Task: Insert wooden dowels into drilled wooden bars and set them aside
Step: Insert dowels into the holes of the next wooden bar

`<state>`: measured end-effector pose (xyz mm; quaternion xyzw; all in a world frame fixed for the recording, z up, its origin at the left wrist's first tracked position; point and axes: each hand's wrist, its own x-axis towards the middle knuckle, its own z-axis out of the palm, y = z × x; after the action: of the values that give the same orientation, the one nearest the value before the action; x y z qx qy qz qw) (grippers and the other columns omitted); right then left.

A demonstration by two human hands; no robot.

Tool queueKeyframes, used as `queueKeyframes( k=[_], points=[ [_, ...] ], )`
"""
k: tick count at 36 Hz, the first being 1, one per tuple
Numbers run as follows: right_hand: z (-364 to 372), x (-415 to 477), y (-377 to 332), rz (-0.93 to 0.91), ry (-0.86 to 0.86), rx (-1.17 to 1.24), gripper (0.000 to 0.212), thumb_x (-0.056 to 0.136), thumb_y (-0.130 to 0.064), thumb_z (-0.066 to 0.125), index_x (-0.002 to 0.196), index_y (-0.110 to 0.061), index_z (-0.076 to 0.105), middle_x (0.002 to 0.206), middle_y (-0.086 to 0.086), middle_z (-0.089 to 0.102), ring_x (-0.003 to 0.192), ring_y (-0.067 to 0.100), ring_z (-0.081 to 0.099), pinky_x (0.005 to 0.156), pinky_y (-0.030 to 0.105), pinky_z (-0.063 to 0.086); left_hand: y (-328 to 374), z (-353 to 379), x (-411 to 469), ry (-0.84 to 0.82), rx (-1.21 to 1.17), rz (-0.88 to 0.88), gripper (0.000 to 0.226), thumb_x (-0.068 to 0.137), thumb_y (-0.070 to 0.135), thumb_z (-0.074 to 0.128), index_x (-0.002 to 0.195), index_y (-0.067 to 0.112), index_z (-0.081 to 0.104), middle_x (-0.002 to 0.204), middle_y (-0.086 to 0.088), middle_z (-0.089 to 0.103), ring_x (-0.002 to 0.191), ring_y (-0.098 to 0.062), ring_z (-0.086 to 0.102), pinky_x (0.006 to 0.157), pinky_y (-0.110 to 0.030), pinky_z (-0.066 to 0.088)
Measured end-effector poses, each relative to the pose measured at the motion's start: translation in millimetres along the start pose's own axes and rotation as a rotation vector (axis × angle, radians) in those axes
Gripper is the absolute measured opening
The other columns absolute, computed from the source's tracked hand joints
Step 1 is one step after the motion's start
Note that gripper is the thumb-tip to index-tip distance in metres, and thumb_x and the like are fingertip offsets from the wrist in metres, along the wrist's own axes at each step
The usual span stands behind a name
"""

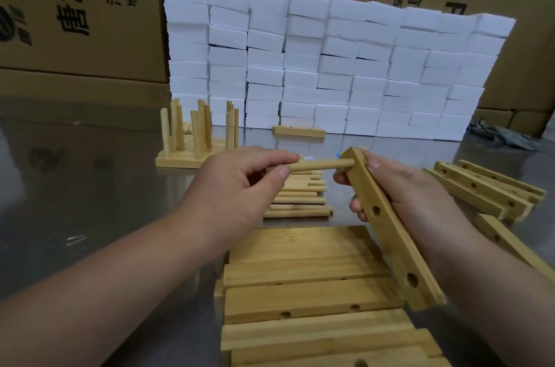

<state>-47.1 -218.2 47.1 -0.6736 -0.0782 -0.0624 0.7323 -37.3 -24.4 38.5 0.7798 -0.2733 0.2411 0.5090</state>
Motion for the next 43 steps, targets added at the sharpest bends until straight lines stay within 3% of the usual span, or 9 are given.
queueKeyframes(
  k=[3,9,12,15,22,28,35,38,43],
  points=[
    [-1.5,0.3,-1.1,0.010,-0.025,-0.014,0.027,0.097,-0.018,0.043,0.109,-0.015,0.066,0.088,0.006,0.073,0.051,0.011,0.058,0.048,0.019,0.049,-2.7,-0.6,0.3,0.013,0.025,0.011,0.028,0.085,0.022,0.057,0.085,0.050,0.061,0.089,0.018,0.064,0.084,-0.002,0.059,0.072,-0.006,0.045],
    [-1.7,-1.4,-0.2,0.006,-0.182,-0.040,0.037,0.087,0.001,0.040,0.101,-0.016,0.070,0.102,0.009,0.070,0.062,0.011,0.058,0.059,0.019,0.050,-8.7,-1.9,1.2,0.026,0.073,0.017,0.030,0.086,0.018,0.057,0.088,0.048,0.061,0.093,0.028,0.061,0.085,0.005,0.057,0.068,-0.002,0.041],
    [-1.1,-0.3,1.2,-0.008,-0.182,-0.011,0.031,0.088,-0.001,0.048,0.110,-0.014,0.065,0.105,0.007,0.071,0.063,0.008,0.062,0.059,0.017,0.051,-10.8,-2.2,1.6,0.035,0.082,0.003,0.030,0.086,0.020,0.057,0.088,0.049,0.060,0.089,0.029,0.062,0.086,0.010,0.057,0.068,0.000,0.040],
    [-0.9,0.0,1.0,-0.020,-0.173,0.003,0.041,0.076,-0.013,0.059,0.117,-0.009,0.060,0.104,0.006,0.071,0.063,0.008,0.063,0.058,0.016,0.050,-11.1,-2.5,1.6,0.024,0.121,0.006,0.024,0.084,0.027,0.055,0.089,0.051,0.059,0.084,0.027,0.063,0.089,0.010,0.055,0.070,0.000,0.040],
    [-0.9,-2.4,-0.4,-0.056,-0.180,0.007,0.049,0.067,-0.031,0.061,0.116,-0.030,0.063,0.096,0.006,0.073,0.060,0.011,0.061,0.054,0.020,0.051,-11.5,-3.8,2.7,0.044,0.172,0.031,0.024,0.087,0.027,0.052,0.099,0.046,0.060,0.084,0.014,0.063,0.083,0.002,0.055,0.067,-0.008,0.043],
    [-2.4,-5.4,-1.6,-0.067,-0.311,-0.071,0.055,0.079,-0.018,0.050,0.129,-0.041,0.049,0.100,0.000,0.071,0.058,0.013,0.055,0.050,0.022,0.048,-10.9,-6.3,3.2,0.060,0.291,0.068,0.030,0.089,0.030,0.048,0.112,0.024,0.065,0.073,0.016,0.056,0.073,0.005,0.051,0.060,-0.005,0.038],
    [-0.7,-5.5,0.5,-0.106,-0.273,-0.062,0.051,0.071,-0.016,0.056,0.122,-0.013,0.051,0.102,0.005,0.071,0.054,0.008,0.054,0.049,0.016,0.045,-8.7,-6.8,3.6,0.083,0.355,0.098,0.026,0.092,0.027,0.049,0.110,0.021,0.067,0.065,0.016,0.051,0.069,0.002,0.049,0.056,-0.016,0.035],
    [-2.6,-4.8,0.9,-0.135,-0.215,-0.126,0.051,0.071,-0.027,0.059,0.122,-0.024,0.057,0.097,0.003,0.072,0.057,0.007,0.055,0.052,0.015,0.046,-9.9,-7.5,3.9,0.097,0.342,0.088,0.024,0.092,0.025,0.049,0.107,0.021,0.067,0.062,0.014,0.051,0.068,0.002,0.049,0.055,-0.008,0.035],
    [-1.2,-4.8,1.8,-0.166,-0.183,-0.262,0.045,0.073,-0.045,0.051,0.118,-0.050,0.057,0.073,-0.003,0.066,0.056,0.007,0.051,0.050,0.015,0.041,-10.2,-8.0,4.4,0.131,0.311,0.088,0.028,0.090,0.033,0.045,0.105,0.025,0.067,0.062,0.011,0.053,0.066,-0.004,0.050,0.052,-0.015,0.036]
  ],
)
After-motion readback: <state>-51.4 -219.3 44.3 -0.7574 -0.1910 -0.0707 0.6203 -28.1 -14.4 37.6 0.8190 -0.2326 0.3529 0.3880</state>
